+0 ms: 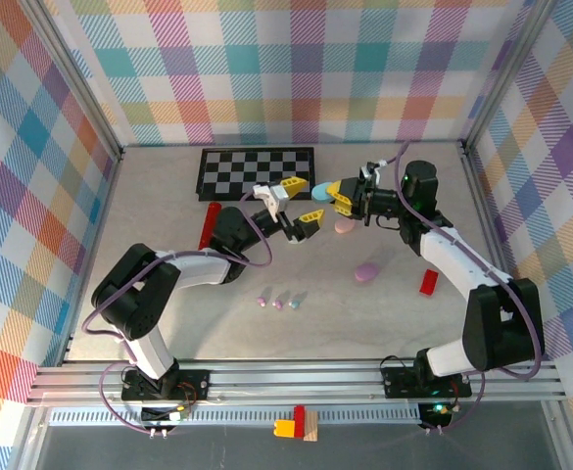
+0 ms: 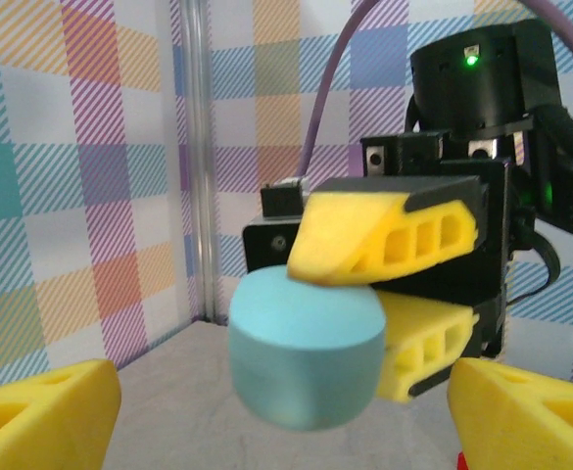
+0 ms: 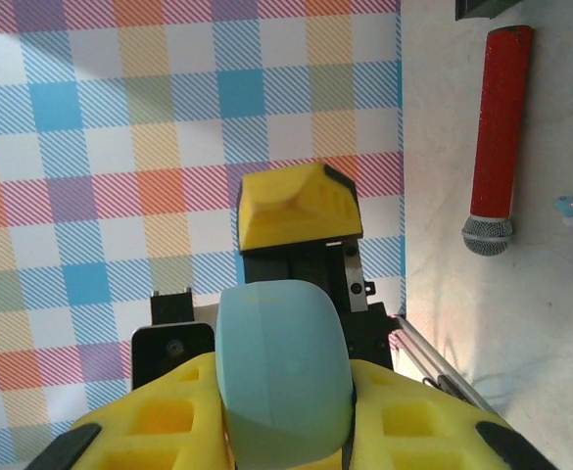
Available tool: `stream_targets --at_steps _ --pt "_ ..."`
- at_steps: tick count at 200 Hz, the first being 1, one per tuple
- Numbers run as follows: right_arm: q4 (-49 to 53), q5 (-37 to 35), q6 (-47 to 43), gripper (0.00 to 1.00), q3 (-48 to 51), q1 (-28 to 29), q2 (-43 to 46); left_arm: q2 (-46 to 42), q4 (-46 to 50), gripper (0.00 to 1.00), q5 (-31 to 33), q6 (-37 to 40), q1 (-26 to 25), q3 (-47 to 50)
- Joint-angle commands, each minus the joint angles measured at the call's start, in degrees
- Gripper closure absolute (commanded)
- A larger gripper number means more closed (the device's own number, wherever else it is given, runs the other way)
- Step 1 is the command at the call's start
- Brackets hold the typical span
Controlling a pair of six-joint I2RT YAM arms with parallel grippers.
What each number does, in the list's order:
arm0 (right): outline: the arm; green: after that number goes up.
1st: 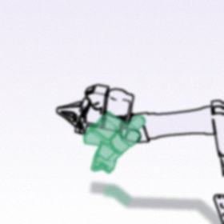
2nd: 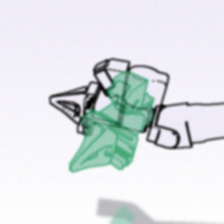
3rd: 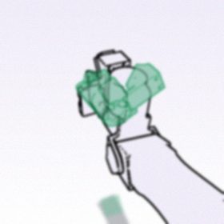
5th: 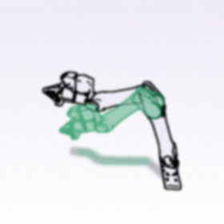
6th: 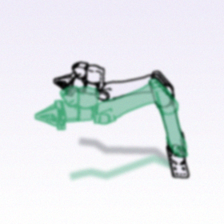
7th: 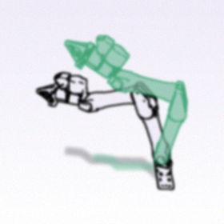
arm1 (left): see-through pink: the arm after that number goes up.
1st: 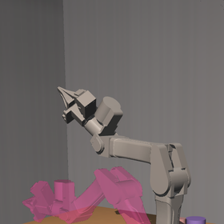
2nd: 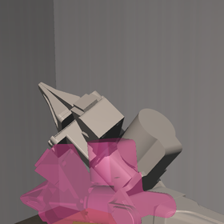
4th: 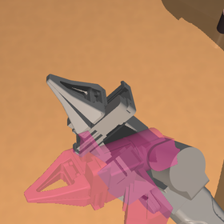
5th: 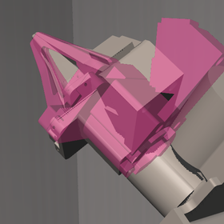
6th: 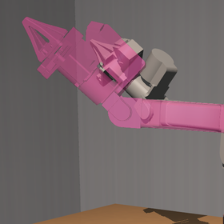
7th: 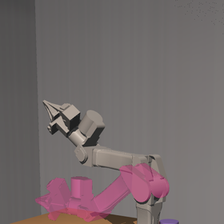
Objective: Insert the wireless bluetooth earbuds into the charging case
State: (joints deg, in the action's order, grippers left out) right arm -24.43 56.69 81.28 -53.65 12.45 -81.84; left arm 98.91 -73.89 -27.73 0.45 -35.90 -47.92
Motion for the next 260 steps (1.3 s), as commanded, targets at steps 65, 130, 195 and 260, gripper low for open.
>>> stream_targets --at_steps 65,130,195,260 --pt "-9.6 1.3 5.0 0.89 0.2 0.6 -1.2 2.7 -3.2 0.33 -0.2 -3.6 -1.4 -4.6" --pt "-11.4 1.8 6.0 0.89 0.1 0.7 -2.2 3.7 -3.2 0.45 -2.1 -3.0 -1.4 -5.7" --pt "-12.4 2.3 6.3 0.89 0.0 0.9 -2.0 4.0 -3.2 0.44 -3.4 -2.6 -1.4 -5.9" --pt "-9.8 2.6 5.1 0.89 -0.2 1.1 -2.4 4.3 -3.2 0.47 -3.7 -2.3 -1.4 -6.7"
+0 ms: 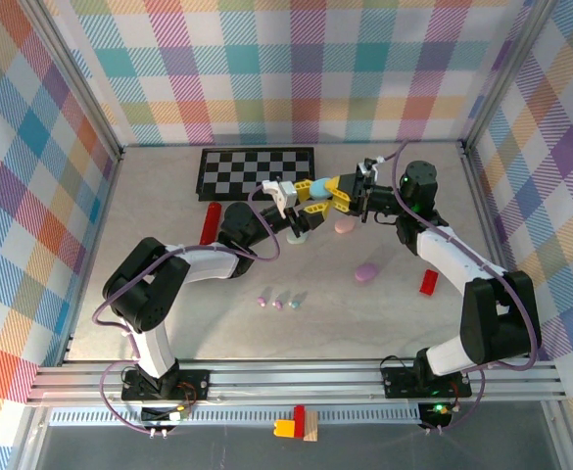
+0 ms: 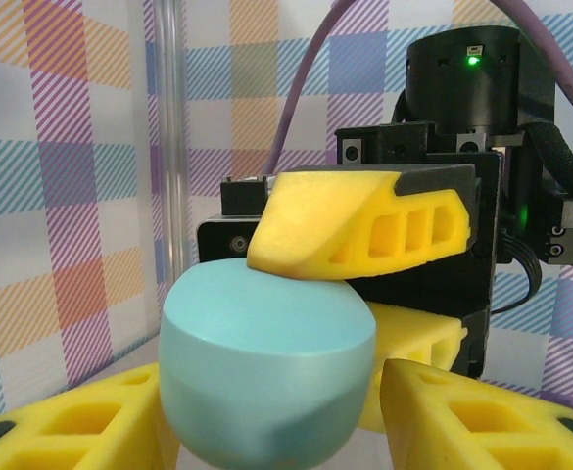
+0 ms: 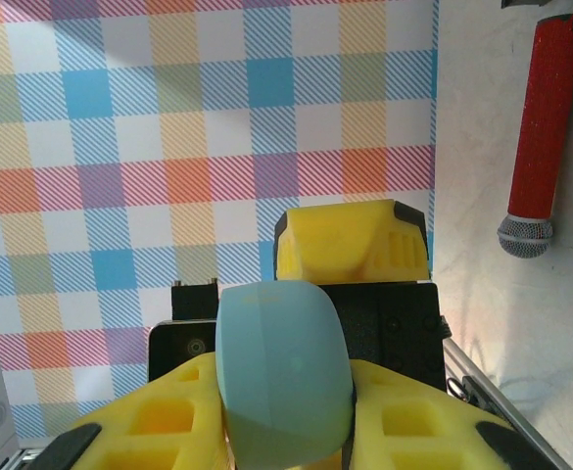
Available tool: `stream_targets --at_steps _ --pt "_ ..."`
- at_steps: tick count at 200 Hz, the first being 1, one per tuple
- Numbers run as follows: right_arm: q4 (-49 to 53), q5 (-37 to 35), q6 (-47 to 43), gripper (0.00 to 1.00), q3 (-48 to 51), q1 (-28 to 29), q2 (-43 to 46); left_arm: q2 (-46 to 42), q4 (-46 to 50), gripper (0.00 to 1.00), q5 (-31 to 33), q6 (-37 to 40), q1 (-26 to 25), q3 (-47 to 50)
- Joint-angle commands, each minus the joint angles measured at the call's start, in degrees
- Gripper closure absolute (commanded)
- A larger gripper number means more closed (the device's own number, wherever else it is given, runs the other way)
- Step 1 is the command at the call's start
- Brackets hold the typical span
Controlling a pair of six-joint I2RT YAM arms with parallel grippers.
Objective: Insert the wireless bluetooth earbuds into the charging case
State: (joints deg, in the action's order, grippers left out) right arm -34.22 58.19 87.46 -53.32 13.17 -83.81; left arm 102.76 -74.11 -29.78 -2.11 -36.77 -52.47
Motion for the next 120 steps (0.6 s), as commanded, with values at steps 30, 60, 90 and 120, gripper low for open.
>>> stream_targets --at_steps 30,60,90,120 --pt "0.6 1.2 -1.5 0.89 -0.5 0.4 -0.6 0.4 -3.0 0.46 -1.8 -0.1 -0.5 -2.2" --pt "0.9 1.3 -1.8 0.89 -0.5 0.4 -0.7 0.5 -3.1 0.47 -1.7 -0.2 -0.5 -2.4" --pt "1.1 1.3 -1.8 0.89 -0.5 0.4 -0.7 0.8 -3.1 0.51 -2.2 -0.1 -0.5 -2.7" --pt "0.9 1.3 -1.4 0.89 -0.6 0.4 -0.4 1.0 -3.0 0.5 -2.9 0.5 -0.5 -2.4"
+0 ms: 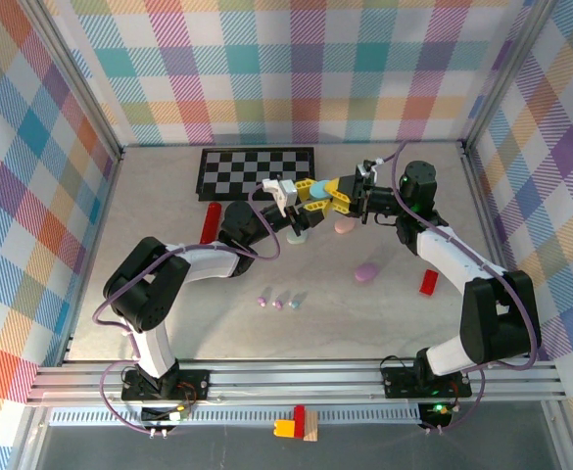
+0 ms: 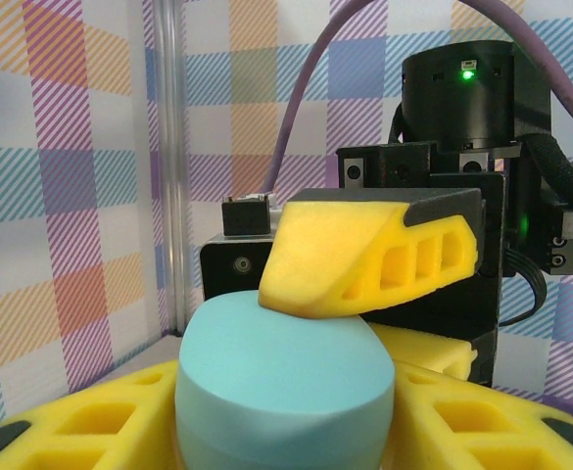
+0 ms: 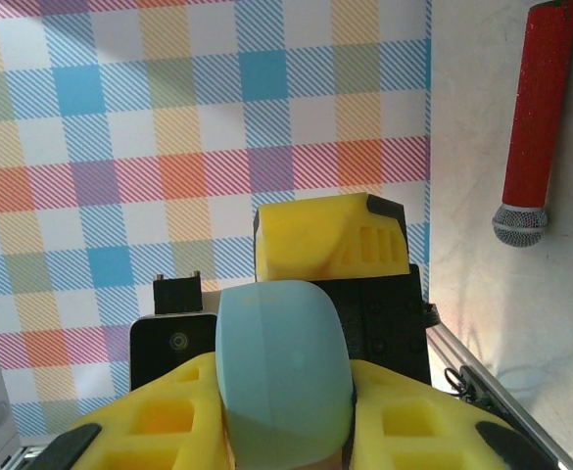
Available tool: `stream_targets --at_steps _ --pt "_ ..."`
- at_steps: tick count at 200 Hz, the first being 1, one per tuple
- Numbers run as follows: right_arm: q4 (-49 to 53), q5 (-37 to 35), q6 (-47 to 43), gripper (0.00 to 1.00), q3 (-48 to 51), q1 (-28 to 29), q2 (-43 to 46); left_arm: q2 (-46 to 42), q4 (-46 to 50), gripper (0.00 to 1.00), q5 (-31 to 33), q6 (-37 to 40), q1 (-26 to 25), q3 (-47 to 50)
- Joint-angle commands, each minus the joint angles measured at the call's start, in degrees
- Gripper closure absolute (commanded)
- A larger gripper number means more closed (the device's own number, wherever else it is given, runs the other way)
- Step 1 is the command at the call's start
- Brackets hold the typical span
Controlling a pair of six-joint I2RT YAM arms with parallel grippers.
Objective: Insert the wireless bluetooth earbuds into the charging case
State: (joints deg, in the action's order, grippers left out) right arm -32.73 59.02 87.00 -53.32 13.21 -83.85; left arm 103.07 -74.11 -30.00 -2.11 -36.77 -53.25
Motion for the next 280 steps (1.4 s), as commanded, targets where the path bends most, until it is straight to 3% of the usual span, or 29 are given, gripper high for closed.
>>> stream_targets --at_steps 1,42,119,154,193,222,244,280 --pt "-0.7 0.4 -1.0 0.89 -0.6 0.4 -0.3 0.6 -3.0 0.49 -2.7 0.5 -0.5 -1.6" --pt "-1.5 0.2 -0.4 0.89 -0.6 0.4 -0.4 0.9 -3.1 0.48 -3.7 1.4 -0.5 -1.5" --pt "-1.7 0.1 0.1 0.88 -0.6 0.7 -0.6 1.0 -3.1 0.55 -4.0 2.2 -0.4 -1.3" --pt "-1.5 -0.1 0.0 0.82 -0.6 0.7 -0.6 0.7 -3.0 0.62 -4.2 2.1 -0.5 -1.2" --pt "0.8 -2.0 -2.2 0.62 -0.3 0.7 0.0 -0.5 -2.9 0.63 -4.7 2.0 -0.5 -0.2" --pt "1.9 -3.6 -5.9 0.41 -0.1 0.2 0.4 -1.5 -2.9 0.64 -4.8 2.2 -0.4 1.3" --pt "4.4 -5.4 -13.6 0.27 1.0 -1.5 1.7 -2.0 -2.9 0.64 -6.7 1.9 0.0 2.3" --pt "13.1 -7.6 -32.0 0.2 2.0 -4.4 5.1 -3.6 -2.6 0.64 -12.2 -0.7 1.3 3.8"
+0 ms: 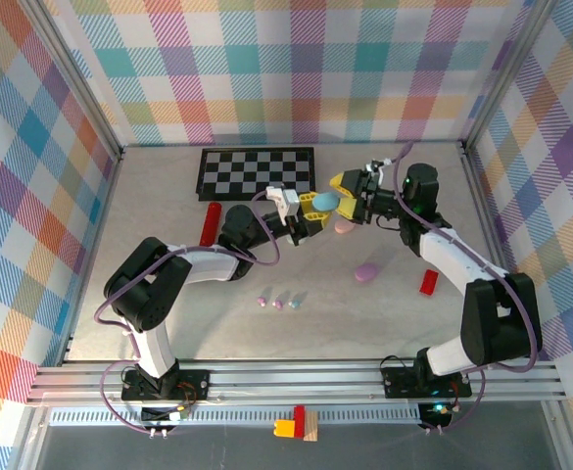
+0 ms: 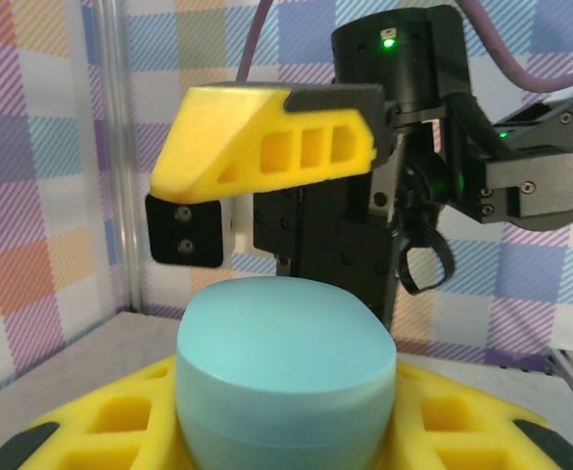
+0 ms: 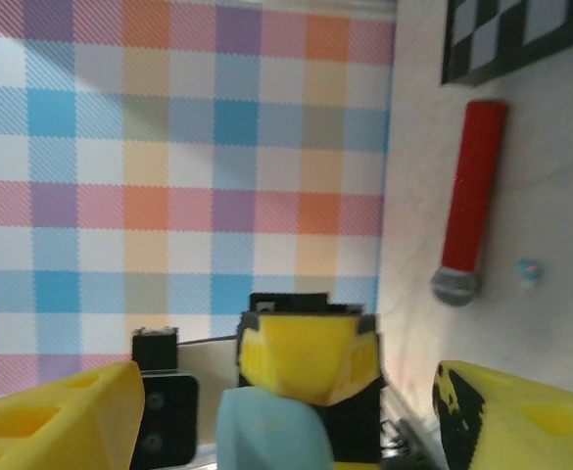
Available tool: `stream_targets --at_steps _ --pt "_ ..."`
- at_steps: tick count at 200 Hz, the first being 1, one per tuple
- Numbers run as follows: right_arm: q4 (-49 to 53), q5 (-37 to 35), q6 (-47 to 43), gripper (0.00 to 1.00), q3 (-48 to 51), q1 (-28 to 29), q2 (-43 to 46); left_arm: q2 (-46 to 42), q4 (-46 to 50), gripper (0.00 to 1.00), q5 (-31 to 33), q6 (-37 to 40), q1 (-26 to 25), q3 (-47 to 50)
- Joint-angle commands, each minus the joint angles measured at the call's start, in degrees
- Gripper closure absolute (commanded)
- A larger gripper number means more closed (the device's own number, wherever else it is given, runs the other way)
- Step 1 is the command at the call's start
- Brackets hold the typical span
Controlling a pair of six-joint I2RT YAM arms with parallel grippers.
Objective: Insert the wireless bluetooth earbuds into the charging case
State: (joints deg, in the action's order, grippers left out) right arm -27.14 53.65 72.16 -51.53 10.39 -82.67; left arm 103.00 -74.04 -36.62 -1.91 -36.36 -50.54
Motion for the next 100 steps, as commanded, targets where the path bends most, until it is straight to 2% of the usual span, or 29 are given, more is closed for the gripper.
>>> stream_targets --at_steps 1,16,33,55,74,100 --pt "8.2 -2.3 -18.4 0.2 0.1 -1.6 4.1 -3.7 -2.6 0.64 -5.7 -1.0 0.9 1.1" --pt "19.9 -5.6 -33.3 0.18 -1.9 -1.5 7.5 -5.0 -2.4 0.64 -7.8 -2.3 1.2 1.8" --pt "26.7 -8.3 -44.9 0.17 -3.1 -1.5 10.8 -5.7 -2.2 0.64 -9.7 -4.3 1.7 2.2" --pt "28.0 -8.2 -55.9 0.13 -2.7 -1.1 15.2 -6.3 -2.6 0.6 -12.0 -5.7 2.1 2.7" --pt "30.1 -8.1 -65.3 0.11 -2.8 0.1 18.4 -6.7 -2.7 0.6 -14.1 -7.1 2.2 2.5" --pt "34.8 -10.3 -79.0 0.1 -3.5 4.6 20.6 -7.3 -2.7 0.6 -16.4 -8.8 2.2 2.0"
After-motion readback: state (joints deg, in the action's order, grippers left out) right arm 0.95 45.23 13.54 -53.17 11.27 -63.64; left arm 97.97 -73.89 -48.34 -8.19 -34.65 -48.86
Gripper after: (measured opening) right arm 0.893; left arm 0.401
